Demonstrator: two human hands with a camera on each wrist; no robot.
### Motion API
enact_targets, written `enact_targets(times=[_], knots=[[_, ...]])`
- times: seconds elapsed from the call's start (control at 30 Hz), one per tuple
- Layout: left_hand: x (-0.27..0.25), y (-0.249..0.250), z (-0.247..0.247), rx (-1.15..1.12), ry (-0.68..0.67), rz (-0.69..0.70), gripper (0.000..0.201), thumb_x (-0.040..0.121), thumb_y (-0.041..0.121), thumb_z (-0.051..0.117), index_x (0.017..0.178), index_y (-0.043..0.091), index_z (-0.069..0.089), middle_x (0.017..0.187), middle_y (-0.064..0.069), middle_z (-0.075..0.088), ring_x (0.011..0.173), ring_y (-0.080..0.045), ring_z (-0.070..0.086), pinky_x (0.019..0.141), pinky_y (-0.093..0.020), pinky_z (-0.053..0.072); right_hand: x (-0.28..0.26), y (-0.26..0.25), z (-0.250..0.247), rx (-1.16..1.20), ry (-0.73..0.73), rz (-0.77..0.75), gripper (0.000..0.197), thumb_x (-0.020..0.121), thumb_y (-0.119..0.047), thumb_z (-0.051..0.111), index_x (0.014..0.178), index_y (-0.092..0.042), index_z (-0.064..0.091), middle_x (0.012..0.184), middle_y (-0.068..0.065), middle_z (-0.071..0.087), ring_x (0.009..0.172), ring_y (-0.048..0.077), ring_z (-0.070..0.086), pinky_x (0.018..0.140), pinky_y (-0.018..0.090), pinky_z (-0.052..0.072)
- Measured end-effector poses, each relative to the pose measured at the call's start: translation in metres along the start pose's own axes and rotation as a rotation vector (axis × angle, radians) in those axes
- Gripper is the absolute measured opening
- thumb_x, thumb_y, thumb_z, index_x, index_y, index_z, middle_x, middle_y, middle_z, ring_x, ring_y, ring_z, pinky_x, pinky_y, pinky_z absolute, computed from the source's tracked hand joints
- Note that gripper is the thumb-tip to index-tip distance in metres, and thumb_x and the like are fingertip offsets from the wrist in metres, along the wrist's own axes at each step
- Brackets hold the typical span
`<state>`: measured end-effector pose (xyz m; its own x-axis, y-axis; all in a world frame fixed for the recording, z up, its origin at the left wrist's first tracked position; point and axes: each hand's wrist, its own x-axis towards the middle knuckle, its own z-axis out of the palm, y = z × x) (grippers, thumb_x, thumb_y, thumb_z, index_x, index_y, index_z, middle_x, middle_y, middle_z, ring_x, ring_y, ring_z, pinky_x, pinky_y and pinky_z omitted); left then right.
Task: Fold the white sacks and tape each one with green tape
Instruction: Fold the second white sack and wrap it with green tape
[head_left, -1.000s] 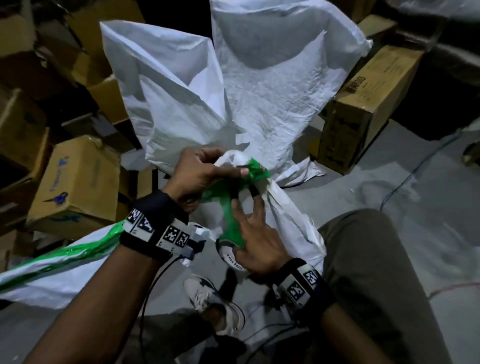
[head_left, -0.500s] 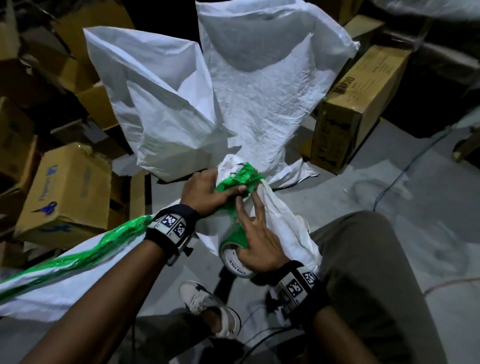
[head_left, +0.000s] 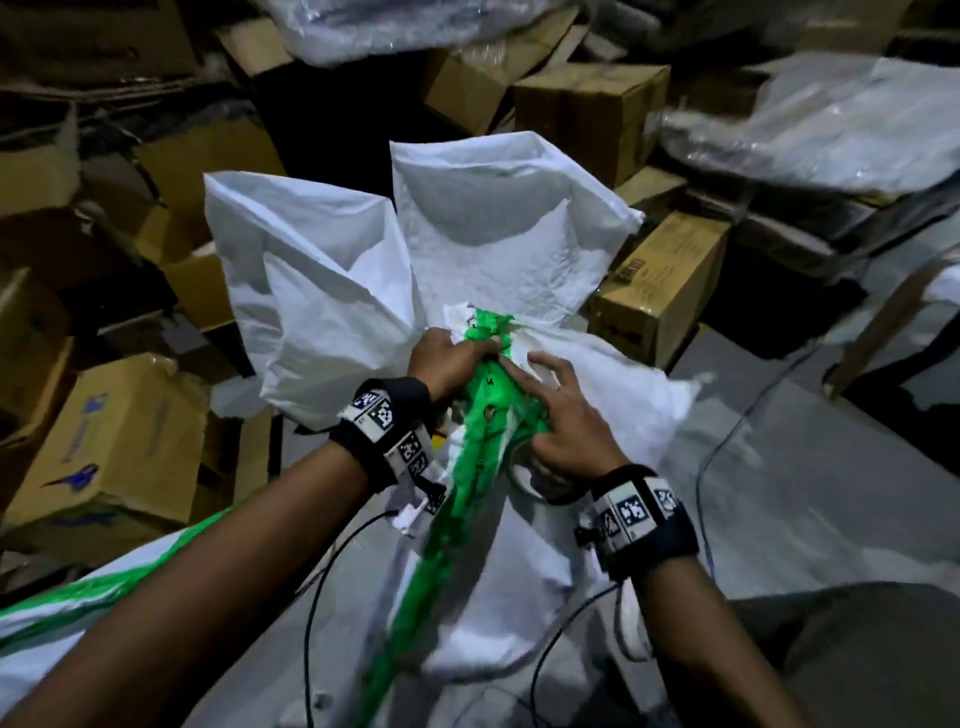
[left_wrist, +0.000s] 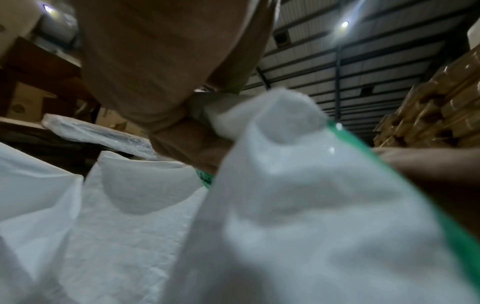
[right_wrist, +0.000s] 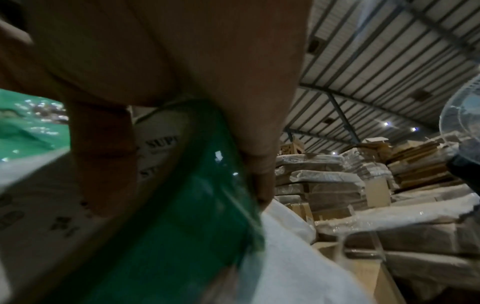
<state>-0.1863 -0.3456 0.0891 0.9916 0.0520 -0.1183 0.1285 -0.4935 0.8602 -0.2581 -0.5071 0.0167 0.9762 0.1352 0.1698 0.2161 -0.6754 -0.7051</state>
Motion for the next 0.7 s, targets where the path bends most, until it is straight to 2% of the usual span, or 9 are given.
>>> enact_targets(times=[0.07, 0.17, 0.3, 0.37, 0.43, 0.47, 0.53, 0.63, 0.7], knots=[[0.0, 0.001, -0.007, -0.057, 0.044, -0.055, 0.035, 0.082, 0.031, 0.078, 0.096, -0.002, 0.074, 0.089, -0.016, 0.075, 0.076, -0.029, 0.072, 0.065, -0.037, 0.056, 0.009, 0.0, -0.011, -0.036, -0.011, 0.025, 0.092, 0.064, -0.022, 0.054, 0.146, -0.059, 0.033, 0.14, -0.006, 0.034, 0.105, 0.025, 0.06, 0.078, 0.04, 0.055], [0.006, -0.02, -0.027, -0.103, 0.121, -0.126, 0.031, 0.08, 0.032, 0.079, 0.087, 0.003, 0.07, 0.082, -0.017, 0.072, 0.058, -0.021, 0.068, 0.051, -0.029, 0.049, 0.018, 0.005, -0.012, -0.036, -0.013, 0.044, 0.084, 0.073, -0.014, 0.065, 0.147, -0.045, 0.04, 0.12, 0.003, 0.052, 0.113, 0.025, 0.056, 0.087, 0.037, 0.051], [0.015, -0.081, -0.063, -0.208, 0.254, -0.241, 0.043, 0.059, 0.045, 0.079, 0.08, 0.009, 0.065, 0.103, -0.021, 0.074, 0.093, -0.035, 0.073, 0.074, -0.047, 0.057, 0.009, 0.0, 0.025, 0.116, -0.056, -0.033, 0.073, 0.07, -0.012, 0.068, 0.136, -0.037, 0.048, 0.117, 0.005, 0.06, 0.11, 0.026, 0.06, 0.092, 0.037, 0.05], [0.038, -0.148, -0.085, -0.262, 0.268, -0.31, 0.055, 0.055, 0.05, 0.079, 0.088, 0.008, 0.07, 0.103, -0.018, 0.075, 0.091, -0.033, 0.072, 0.071, -0.042, 0.057, 0.007, -0.007, 0.059, 0.182, -0.083, -0.091, 0.07, 0.067, -0.016, 0.065, 0.133, -0.035, 0.049, 0.118, 0.004, 0.062, 0.11, 0.024, 0.06, 0.094, 0.037, 0.05], [0.038, -0.2, -0.107, -0.28, 0.277, -0.428, 0.079, 0.047, 0.059, 0.078, 0.104, 0.006, 0.07, 0.103, -0.018, 0.074, 0.087, -0.037, 0.071, 0.068, -0.046, 0.054, 0.008, -0.016, 0.098, 0.207, -0.142, -0.11, 0.07, 0.067, -0.019, 0.063, 0.133, -0.038, 0.048, 0.12, 0.002, 0.061, 0.112, 0.02, 0.058, 0.097, 0.037, 0.048], [0.044, -0.237, -0.119, -0.285, 0.311, -0.457, 0.08, 0.046, 0.059, 0.078, 0.104, 0.004, 0.069, 0.1, -0.019, 0.073, 0.083, -0.038, 0.07, 0.066, -0.048, 0.054, 0.01, -0.02, 0.119, 0.218, -0.185, -0.117, 0.07, 0.068, -0.02, 0.063, 0.133, -0.04, 0.047, 0.122, 0.0, 0.061, 0.113, 0.019, 0.057, 0.098, 0.036, 0.048], [0.022, -0.266, -0.141, -0.312, 0.392, -0.519, 0.068, 0.046, 0.055, 0.079, 0.093, 0.006, 0.069, 0.092, -0.016, 0.074, 0.076, -0.032, 0.069, 0.065, -0.047, 0.055, 0.013, -0.027, 0.159, 0.23, -0.286, -0.136, 0.068, 0.07, -0.023, 0.064, 0.133, -0.043, 0.047, 0.123, -0.001, 0.062, 0.113, 0.018, 0.057, 0.098, 0.037, 0.047], [-0.02, -0.286, -0.162, -0.422, 0.559, -0.542, 0.053, 0.049, 0.044, 0.081, 0.088, 0.009, 0.072, 0.094, -0.014, 0.076, 0.085, -0.028, 0.073, 0.078, -0.045, 0.059, 0.018, -0.038, 0.214, 0.226, -0.435, -0.15, 0.066, 0.072, -0.025, 0.064, 0.135, -0.04, 0.05, 0.122, 0.003, 0.063, 0.111, 0.022, 0.058, 0.097, 0.033, 0.046], [-0.039, -0.307, -0.168, -0.535, 0.67, -0.567, 0.053, 0.052, 0.036, 0.087, 0.094, 0.007, 0.075, 0.086, -0.009, 0.076, 0.069, -0.02, 0.072, 0.07, -0.038, 0.06, 0.019, -0.043, 0.246, 0.23, -0.492, -0.174, 0.066, 0.073, -0.025, 0.063, 0.138, -0.036, 0.051, 0.125, 0.002, 0.063, 0.112, 0.023, 0.057, 0.095, 0.032, 0.044]])
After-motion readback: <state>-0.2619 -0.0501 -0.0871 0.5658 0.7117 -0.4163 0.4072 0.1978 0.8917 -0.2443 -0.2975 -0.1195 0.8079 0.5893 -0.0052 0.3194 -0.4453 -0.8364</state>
